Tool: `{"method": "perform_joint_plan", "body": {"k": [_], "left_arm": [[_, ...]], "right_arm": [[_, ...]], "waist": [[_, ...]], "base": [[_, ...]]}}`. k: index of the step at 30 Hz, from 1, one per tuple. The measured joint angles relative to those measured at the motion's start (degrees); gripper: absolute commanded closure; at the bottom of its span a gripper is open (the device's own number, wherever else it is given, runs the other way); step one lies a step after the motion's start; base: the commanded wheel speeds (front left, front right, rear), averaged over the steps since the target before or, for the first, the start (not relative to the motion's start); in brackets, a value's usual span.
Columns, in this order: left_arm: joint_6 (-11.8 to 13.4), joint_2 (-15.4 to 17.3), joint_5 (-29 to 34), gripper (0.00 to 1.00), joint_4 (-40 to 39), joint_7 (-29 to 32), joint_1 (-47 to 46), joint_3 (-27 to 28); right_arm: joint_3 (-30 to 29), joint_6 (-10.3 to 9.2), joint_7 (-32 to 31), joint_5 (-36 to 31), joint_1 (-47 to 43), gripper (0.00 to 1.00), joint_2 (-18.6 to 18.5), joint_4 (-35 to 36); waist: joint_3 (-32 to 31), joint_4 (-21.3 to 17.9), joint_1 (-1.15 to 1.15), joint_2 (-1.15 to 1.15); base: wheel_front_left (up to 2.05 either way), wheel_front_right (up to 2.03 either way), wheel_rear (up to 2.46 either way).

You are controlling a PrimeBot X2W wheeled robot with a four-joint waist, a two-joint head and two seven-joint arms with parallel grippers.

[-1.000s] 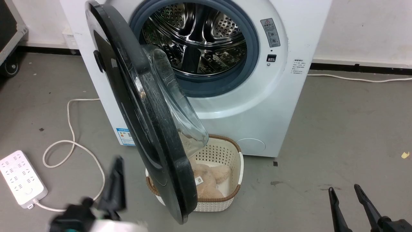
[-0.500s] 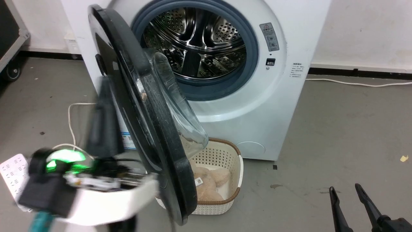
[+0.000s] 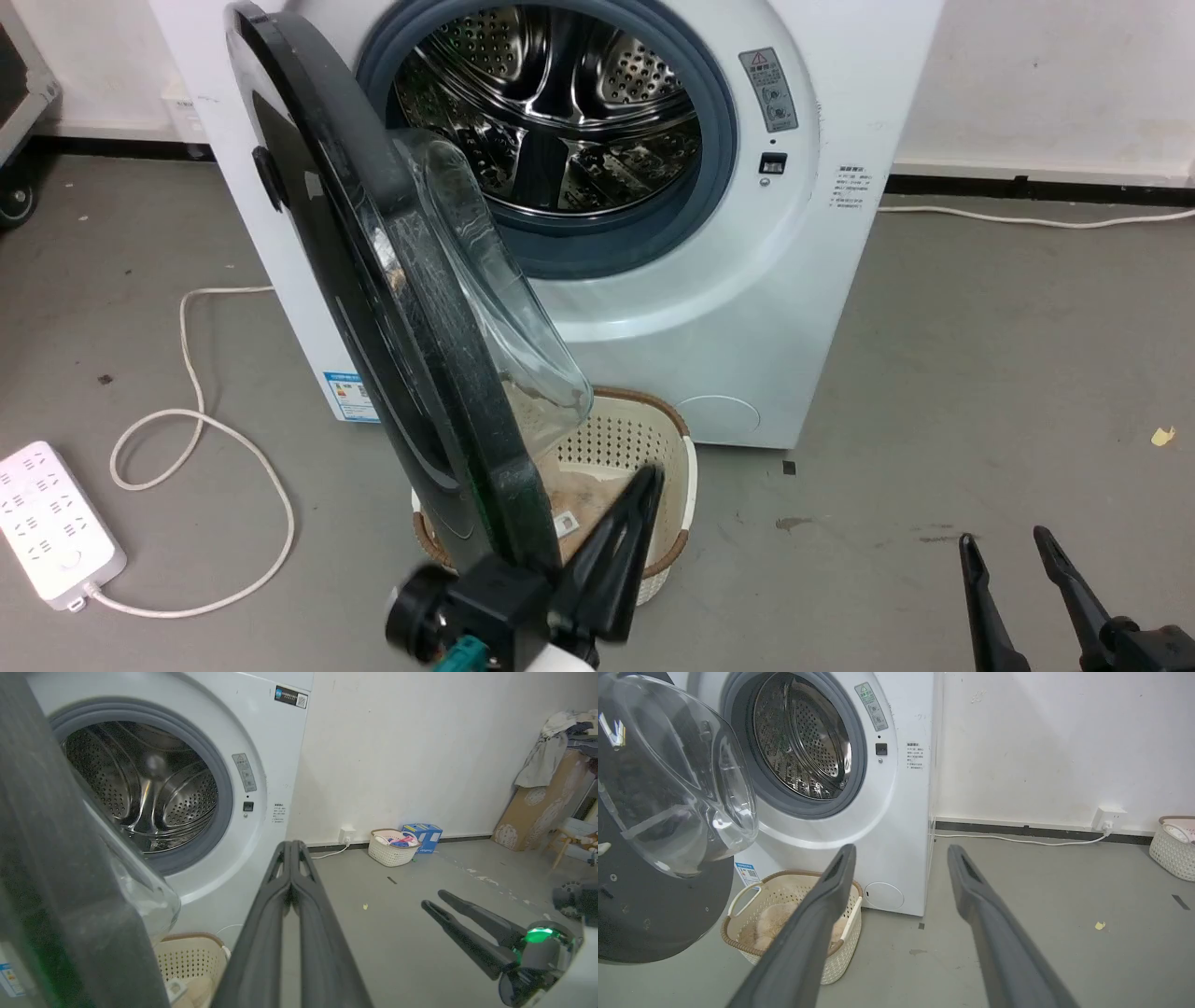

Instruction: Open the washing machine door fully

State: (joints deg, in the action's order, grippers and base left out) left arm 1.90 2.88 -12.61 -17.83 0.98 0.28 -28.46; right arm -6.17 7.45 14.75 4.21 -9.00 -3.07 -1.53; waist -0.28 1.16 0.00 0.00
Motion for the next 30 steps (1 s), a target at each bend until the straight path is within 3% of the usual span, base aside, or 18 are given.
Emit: {"method": "perform_joint_plan", "body": {"k": [6, 18, 30], "left_arm": [[2.03, 0.09, -0.63, 1.00, 7.92, -0.38, 0.98, 1.32], [2.49, 0.57, -2.75, 1.00, 18.35, -2.70, -1.08, 4.72], [4.25, 3.20, -4.01, 1.00, 18.87, -4.38, 2.51, 7.43]], "right_arm": [[0.04, 0.00, 0.00, 0.37, 0.14, 0.00, 0.00, -0.23], [0.98, 0.00, 0.00, 0.44, 0.87, 0.00, 0.01, -0.74], [1.26, 0.00, 0.00, 2.02, 0.30, 0.00, 0.07, -1.89]], "waist": [[0.97, 0.32, 0.00, 0.00], [1.70, 1.99, 0.00, 0.00], [-0.33, 10.70, 0.00, 0.00]], "base": [[0.00, 0.00, 0.00], [0.00, 0.00, 0.00], [0.00, 0.00, 0.00]]}}
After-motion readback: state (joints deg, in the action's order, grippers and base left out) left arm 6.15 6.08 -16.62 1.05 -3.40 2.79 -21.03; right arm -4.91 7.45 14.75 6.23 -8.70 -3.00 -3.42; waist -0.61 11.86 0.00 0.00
